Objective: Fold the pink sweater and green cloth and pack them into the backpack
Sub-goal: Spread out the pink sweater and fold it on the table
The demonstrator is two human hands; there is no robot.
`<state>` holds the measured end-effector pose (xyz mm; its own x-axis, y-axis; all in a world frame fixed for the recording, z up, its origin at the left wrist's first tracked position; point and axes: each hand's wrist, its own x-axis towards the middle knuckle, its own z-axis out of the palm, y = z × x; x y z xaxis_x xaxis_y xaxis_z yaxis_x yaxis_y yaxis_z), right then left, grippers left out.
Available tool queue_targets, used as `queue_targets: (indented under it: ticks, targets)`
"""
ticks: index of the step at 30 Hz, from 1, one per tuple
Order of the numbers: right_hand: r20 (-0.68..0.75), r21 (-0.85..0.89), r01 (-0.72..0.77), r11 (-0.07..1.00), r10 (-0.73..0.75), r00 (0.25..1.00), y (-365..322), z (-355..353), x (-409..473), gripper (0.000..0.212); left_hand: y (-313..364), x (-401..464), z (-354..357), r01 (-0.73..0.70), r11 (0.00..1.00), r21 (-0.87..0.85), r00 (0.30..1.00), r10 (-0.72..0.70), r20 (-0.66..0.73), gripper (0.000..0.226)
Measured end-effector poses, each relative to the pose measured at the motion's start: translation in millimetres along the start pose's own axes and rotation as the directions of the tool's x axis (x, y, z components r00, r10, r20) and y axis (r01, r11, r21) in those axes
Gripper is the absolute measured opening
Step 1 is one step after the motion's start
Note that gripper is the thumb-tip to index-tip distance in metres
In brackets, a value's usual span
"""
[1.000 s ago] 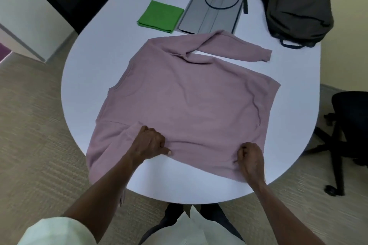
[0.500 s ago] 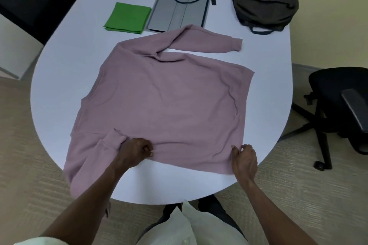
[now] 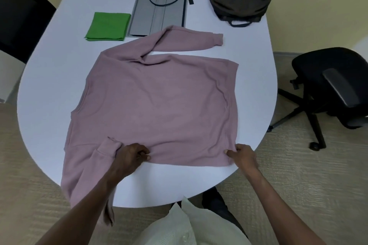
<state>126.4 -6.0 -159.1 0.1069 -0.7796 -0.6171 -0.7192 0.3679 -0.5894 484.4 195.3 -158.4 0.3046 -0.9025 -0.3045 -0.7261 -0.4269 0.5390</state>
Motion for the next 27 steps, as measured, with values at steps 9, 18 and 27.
queue_targets:
  ticks: [9,18,27]
  targets:
    - [0.195,-0.093,-0.092,0.991,0.109,0.975,21.1,-44.2,5.3,0.018,-10.0,-2.9,-11.0,-0.006,0.999,0.054,0.967,-0.008,0.253,0.026]
    - [-0.165,-0.486,0.159,0.859,-0.268,0.949,-5.4,-34.3,-5.5,0.028,1.8,4.6,-0.7,-0.071,0.992,0.108,0.990,0.083,-0.111,0.045]
    - [0.254,-0.476,0.440,0.761,-0.361,0.898,-3.2,1.3,-5.0,0.020,17.5,13.2,24.1,0.065,0.919,0.390,0.985,-0.123,0.124,0.114]
